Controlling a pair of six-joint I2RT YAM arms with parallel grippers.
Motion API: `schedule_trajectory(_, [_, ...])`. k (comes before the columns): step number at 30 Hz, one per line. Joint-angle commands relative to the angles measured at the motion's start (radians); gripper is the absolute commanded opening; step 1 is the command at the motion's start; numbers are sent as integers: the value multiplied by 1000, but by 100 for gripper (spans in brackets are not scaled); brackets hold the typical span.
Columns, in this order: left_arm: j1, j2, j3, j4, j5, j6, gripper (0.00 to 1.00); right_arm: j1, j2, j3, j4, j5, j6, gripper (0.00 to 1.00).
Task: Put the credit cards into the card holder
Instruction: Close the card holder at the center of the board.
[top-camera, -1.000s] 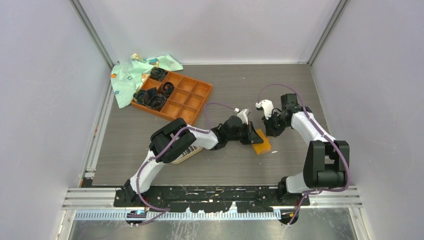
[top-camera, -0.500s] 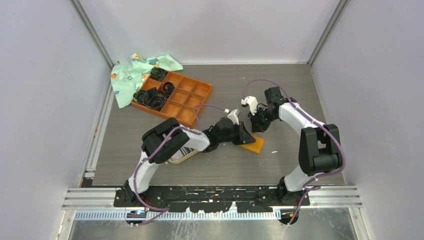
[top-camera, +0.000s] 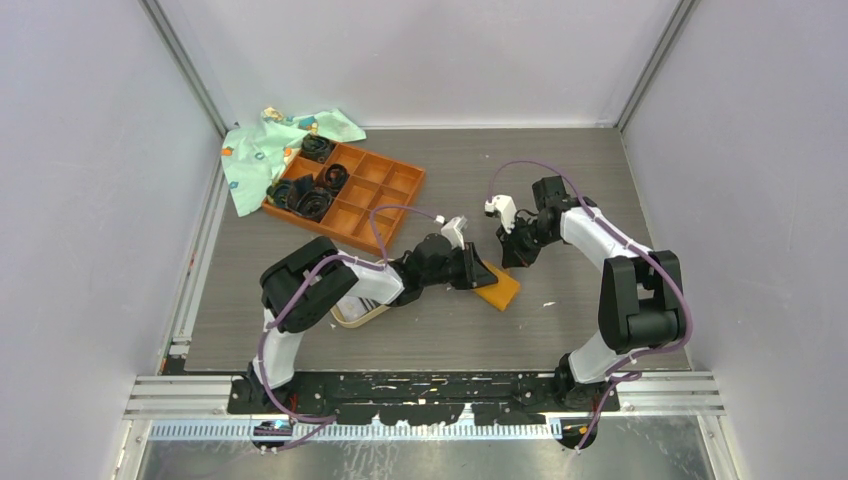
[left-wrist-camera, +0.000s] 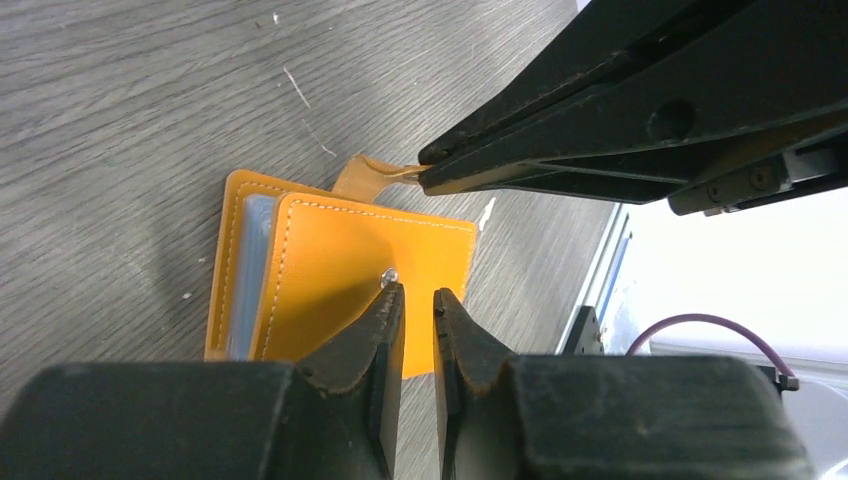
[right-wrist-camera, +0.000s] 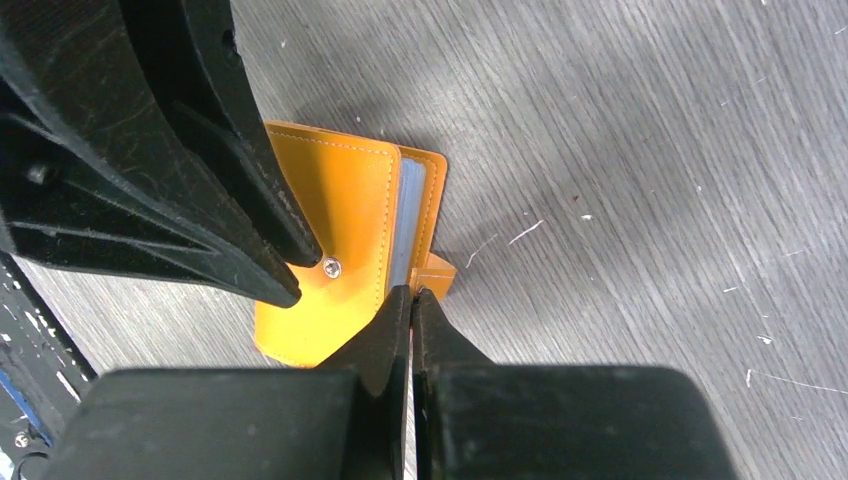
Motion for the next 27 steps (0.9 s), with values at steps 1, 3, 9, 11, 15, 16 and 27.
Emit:
schedule_trajectory(1, [12, -54, 12, -36, -5, 56, 16, -4, -46, -2, -4, -47, -15, 5])
schedule_trajectory(3, [19, -58, 22, -91, -21, 77, 15, -5, -45, 0, -5, -52, -12, 5])
schedule_trajectory(9, [30, -28, 78, -199, -26, 108, 8, -6, -42, 7, -19, -59, -6, 10])
schedule_trajectory(11, [30, -16, 85, -214, -26, 105, 5, -10, -37, 13, -27, -55, 0, 11])
schedule_trajectory(15, [30, -12, 80, -230, -40, 106, 3, -31, -26, 27, -44, -55, 12, 13])
schedule_trajectory(16, [30, -13, 78, -230, -41, 106, 3, -36, -25, 29, -50, -57, 13, 14])
schedule_trajectory(27, [29, -6, 82, -227, -36, 103, 2, -57, -1, 58, -99, -87, 10, 20])
